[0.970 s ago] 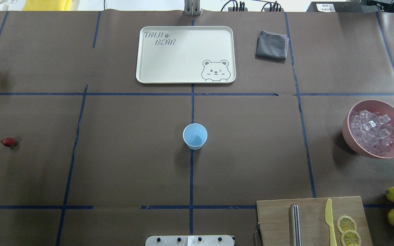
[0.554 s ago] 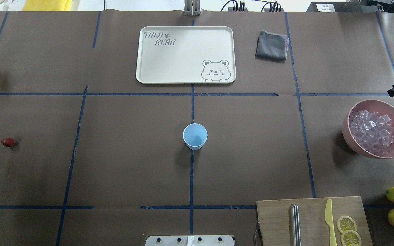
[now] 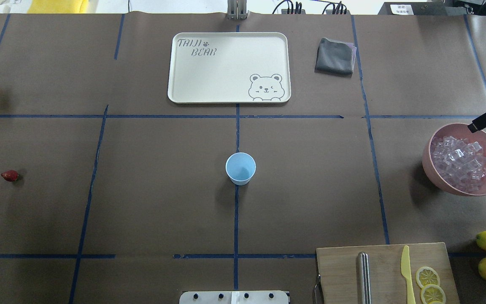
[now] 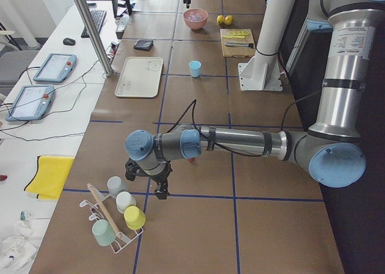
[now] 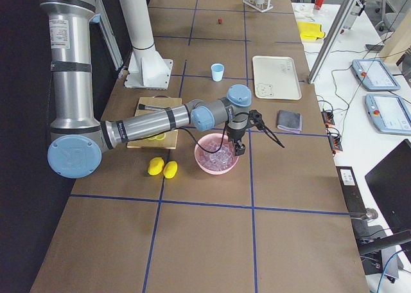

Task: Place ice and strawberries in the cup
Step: 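Lower the right gripper into the pink bowl of ice cubes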

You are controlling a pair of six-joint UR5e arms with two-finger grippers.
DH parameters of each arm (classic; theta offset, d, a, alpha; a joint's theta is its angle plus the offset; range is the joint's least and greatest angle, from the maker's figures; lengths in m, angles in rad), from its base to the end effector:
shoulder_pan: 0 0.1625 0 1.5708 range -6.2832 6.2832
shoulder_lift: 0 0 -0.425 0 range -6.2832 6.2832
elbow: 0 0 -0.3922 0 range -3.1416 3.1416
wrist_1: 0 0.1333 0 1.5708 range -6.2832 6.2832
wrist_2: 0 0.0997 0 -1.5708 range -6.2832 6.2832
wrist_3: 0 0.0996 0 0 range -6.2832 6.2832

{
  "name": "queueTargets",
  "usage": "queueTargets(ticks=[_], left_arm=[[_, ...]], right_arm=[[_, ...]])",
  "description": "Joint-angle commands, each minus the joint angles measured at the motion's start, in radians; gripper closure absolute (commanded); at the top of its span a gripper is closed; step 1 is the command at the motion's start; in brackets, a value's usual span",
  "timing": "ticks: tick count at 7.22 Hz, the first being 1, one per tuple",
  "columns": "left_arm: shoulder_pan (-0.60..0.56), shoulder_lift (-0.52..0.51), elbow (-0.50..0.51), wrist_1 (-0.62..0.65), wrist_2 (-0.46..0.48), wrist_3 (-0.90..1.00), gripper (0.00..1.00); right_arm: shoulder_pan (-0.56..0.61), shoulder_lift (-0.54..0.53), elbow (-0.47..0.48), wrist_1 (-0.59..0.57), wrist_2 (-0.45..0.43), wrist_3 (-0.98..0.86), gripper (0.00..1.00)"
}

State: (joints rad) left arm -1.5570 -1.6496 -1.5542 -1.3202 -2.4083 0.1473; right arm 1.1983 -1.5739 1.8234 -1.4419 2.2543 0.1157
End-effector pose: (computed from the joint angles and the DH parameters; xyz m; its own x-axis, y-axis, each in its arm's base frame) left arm -0.0523 -0.5111 0.6460 0.6619 0.0157 -0.7494 -0.1119 0.9906 -0.0781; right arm -0.1164 -0.4913 0.5256 0.6721 -0.3962 0.6256 0.2624 0.9174 0.2992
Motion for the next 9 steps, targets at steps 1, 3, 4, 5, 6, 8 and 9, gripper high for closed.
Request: queueTargets(ticks=[1, 3, 4, 5, 6, 8, 9], left_arm=[[0.000, 0.001, 0.002, -0.002, 0.000, 0.000, 0.00], [0.000, 0.001, 0.000, -0.002, 0.002, 0.000, 0.00], [0.000, 0.001, 0.000, -0.002, 0.000, 0.000, 0.00], [0.000, 0.001, 0.000, -0.002, 0.000, 0.000, 0.00], [0.000, 0.001, 0.000, -0.001, 0.000, 0.000, 0.00], [0.000, 0.001, 0.000, -0.002, 0.000, 0.002, 0.00], [0.000, 0.001, -0.001, -0.002, 0.000, 0.000, 0.00]], right_arm=[[-0.022, -0.012, -0.010, -0.002, -0.018, -0.044, 0.26], [-0.058, -0.008, -0.042, 0.000, -0.036, -0.044, 0.27], [-0.066, -0.008, -0.045, -0.002, -0.036, -0.044, 0.28], [-0.068, -0.009, -0.045, -0.002, -0.035, -0.044, 0.29], [-0.068, -0.012, -0.044, -0.006, -0.033, -0.044, 0.31], [-0.069, -0.021, -0.045, -0.009, -0.035, -0.044, 0.33], [-0.075, -0.020, -0.056, -0.009, -0.035, -0.044, 0.33]])
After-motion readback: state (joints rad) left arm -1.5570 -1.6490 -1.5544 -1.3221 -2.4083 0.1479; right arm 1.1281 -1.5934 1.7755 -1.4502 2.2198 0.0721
